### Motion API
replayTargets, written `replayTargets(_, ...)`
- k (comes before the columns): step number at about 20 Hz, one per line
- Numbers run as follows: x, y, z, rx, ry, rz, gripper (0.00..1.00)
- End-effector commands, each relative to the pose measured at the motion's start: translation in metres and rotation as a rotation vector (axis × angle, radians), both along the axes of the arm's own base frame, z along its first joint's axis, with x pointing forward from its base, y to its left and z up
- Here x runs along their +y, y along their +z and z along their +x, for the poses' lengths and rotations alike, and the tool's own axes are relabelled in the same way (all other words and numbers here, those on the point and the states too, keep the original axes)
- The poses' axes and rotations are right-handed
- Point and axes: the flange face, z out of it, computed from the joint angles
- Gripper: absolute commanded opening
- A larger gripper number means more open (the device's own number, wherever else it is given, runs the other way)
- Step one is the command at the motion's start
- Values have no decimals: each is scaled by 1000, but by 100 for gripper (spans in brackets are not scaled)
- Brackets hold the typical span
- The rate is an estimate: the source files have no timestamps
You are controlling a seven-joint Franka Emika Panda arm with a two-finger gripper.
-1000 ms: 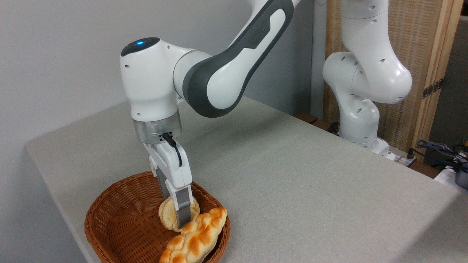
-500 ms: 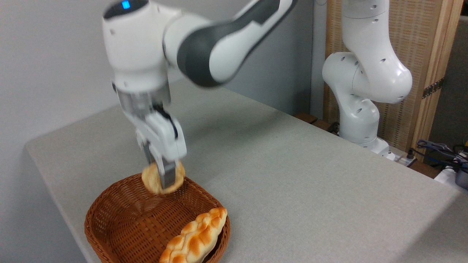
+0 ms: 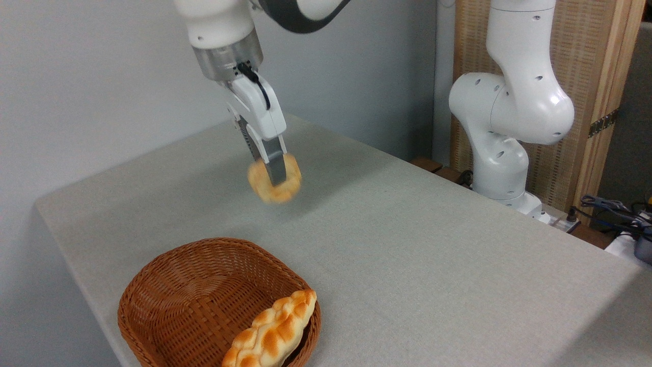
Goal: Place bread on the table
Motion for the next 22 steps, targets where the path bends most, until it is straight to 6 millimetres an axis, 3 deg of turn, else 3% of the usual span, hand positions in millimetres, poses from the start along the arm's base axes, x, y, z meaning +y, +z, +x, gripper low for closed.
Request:
replayTargets(1, -14, -18, -7, -14, -21, -10, 100)
replayTargets(3, -24, -27, -8, -25, -35, -8, 100)
replayTargets(7, -15, -16, -5, -51, -20, -15, 100)
replayTargets(8, -8, -9, -1, -65, -10, -19, 100)
replayTargets(11, 19, 35, 13, -146, 73, -43, 100)
replayTargets(14, 24, 72, 18, -199, 200, -38, 100)
replayTargets(20, 77, 97, 33, -212, 269, 11, 100)
replayTargets(22, 81, 96, 34, -212, 272, 17, 100)
